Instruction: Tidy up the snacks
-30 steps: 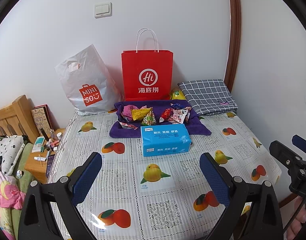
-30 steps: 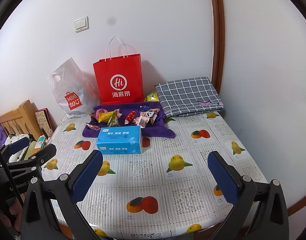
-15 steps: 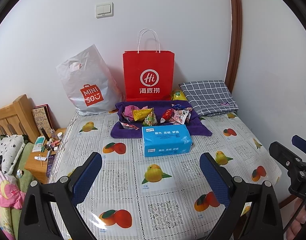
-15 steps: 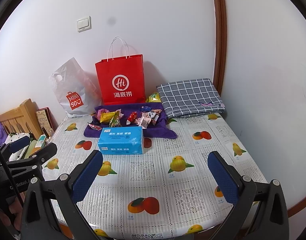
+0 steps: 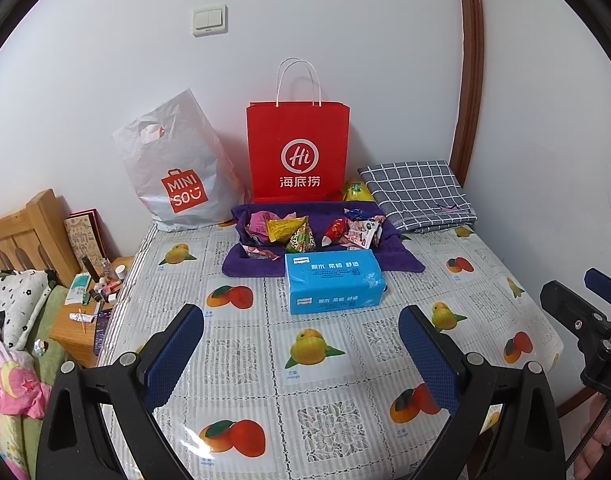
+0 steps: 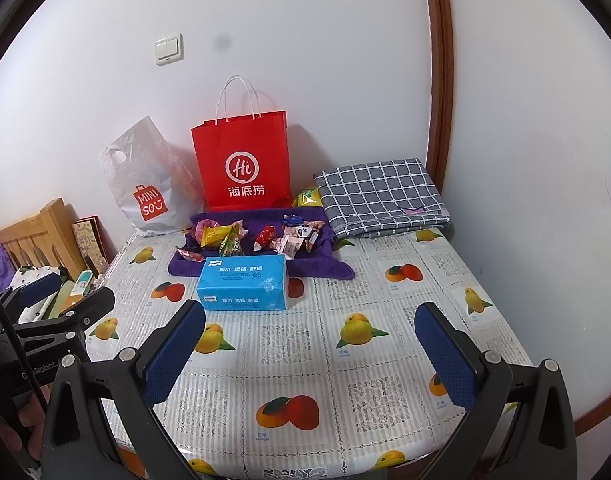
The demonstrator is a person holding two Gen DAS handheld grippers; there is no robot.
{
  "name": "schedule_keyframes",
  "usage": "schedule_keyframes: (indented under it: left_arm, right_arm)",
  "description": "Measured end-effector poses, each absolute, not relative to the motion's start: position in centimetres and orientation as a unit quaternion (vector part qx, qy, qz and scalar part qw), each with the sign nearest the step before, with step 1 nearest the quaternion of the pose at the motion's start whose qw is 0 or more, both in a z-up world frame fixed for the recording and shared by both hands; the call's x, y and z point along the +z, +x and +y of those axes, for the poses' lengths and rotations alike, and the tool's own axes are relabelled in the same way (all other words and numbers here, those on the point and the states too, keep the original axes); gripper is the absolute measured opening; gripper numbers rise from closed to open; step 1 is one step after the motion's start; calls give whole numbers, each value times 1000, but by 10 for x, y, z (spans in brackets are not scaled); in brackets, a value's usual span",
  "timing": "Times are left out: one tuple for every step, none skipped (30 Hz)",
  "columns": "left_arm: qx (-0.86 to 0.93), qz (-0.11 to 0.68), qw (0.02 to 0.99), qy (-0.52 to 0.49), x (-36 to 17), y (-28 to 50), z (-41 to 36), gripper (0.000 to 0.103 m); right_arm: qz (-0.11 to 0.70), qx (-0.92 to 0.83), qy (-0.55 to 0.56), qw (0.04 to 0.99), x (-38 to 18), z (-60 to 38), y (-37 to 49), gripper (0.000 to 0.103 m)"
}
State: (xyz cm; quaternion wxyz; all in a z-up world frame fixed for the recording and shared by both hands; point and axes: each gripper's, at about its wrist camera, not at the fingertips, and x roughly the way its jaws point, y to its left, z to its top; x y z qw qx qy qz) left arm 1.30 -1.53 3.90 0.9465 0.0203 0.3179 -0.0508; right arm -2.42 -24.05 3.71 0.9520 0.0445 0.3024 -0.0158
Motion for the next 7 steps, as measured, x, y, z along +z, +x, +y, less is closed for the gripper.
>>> schedule_keyframes:
  left_arm:
    - [-51,318,946,20,39,13,-15,99]
    - [-51,318,946,20,39,13,-16,99]
    - [-51,318,946,20,39,13,-15,99]
    - [-50,318,947,20,39,13,-15,99]
    - [-50,318,947,20,39,13,-15,99]
    - [-51,315,947,21,39,13,-15,99]
    - [-53,314,948,22,38,14,-14,99]
  right_arm:
    - [302,-15,45,952,37,-241,-24,103]
    - [303,-14,45,952,37,-241,-24,103]
    - [303,-13,45,952,37,-240,-24,103]
    - [303,-13,44,952,36,-240,-24,103]
    - [303,-12,43,952,36,-239,-23,103]
    - [302,-11,43,952,35,-239,-23,103]
    - [302,-10,42,952,35,-238,-22,103]
